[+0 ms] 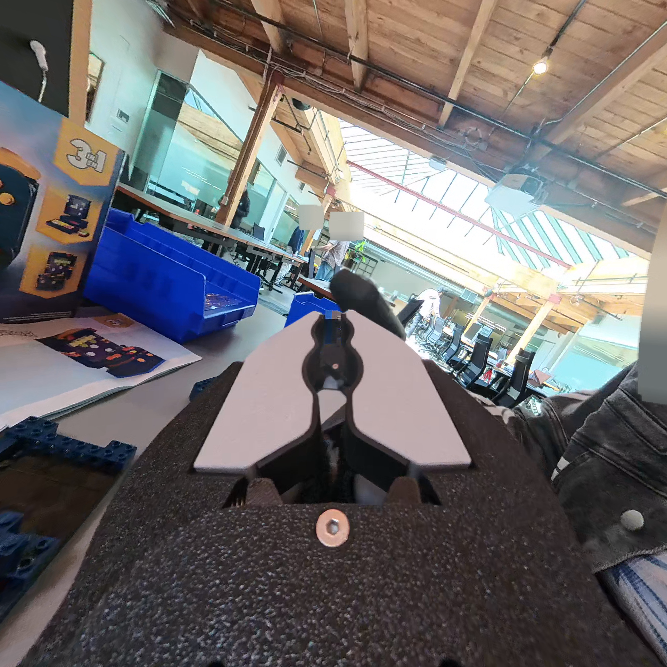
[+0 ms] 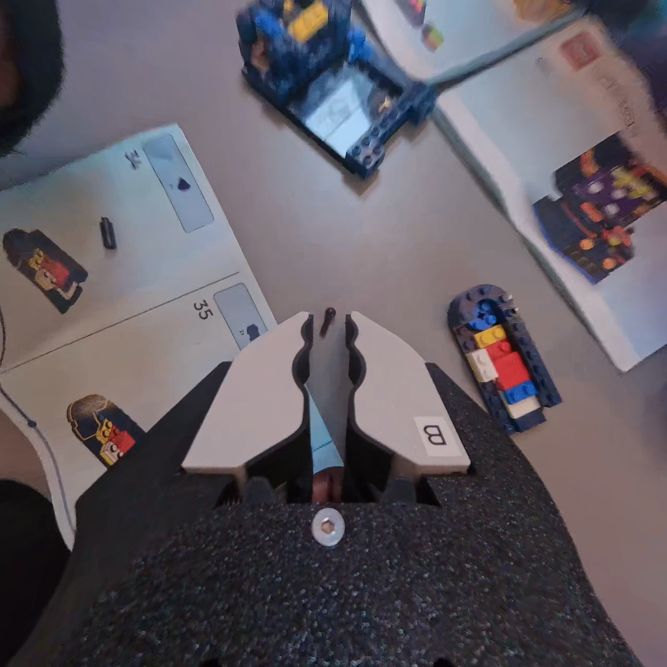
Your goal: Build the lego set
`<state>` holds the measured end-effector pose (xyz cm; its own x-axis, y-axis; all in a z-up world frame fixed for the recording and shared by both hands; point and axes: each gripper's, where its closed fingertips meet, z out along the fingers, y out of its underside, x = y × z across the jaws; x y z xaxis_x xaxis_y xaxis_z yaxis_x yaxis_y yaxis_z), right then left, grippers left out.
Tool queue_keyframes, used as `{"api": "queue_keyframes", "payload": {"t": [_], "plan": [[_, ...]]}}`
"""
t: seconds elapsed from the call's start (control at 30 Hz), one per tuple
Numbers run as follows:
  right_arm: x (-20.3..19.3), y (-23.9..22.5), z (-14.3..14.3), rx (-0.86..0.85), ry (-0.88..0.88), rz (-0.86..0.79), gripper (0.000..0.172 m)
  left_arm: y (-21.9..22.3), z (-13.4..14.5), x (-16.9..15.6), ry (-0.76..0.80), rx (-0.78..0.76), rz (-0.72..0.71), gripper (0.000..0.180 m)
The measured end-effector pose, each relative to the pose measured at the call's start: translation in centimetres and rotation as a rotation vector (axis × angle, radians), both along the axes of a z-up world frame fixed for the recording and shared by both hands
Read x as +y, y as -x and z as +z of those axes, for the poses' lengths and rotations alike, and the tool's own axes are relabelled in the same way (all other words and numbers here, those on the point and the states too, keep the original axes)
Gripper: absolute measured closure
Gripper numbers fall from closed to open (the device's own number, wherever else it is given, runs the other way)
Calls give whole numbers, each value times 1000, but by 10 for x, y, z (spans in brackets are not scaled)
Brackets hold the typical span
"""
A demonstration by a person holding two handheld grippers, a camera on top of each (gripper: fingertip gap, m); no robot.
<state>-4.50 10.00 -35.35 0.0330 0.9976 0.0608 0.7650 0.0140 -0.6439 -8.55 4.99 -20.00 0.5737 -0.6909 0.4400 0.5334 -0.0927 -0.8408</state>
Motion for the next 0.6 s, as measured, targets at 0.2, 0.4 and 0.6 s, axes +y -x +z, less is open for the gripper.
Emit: {"api": "queue_keyframes", "payload": {"t": [0.2,0.4,0.6], "plan": [[1,5,-6,-111,-100,20,167,-4,-1,0,-4,29,-7,173],[-29,-26,32,74,-30,66,167,-7,0,-2,-16,63,-1,172],[-138,-118,49,-37,8,460,167,-17,-4,-3,8,66,-49,173]]}}
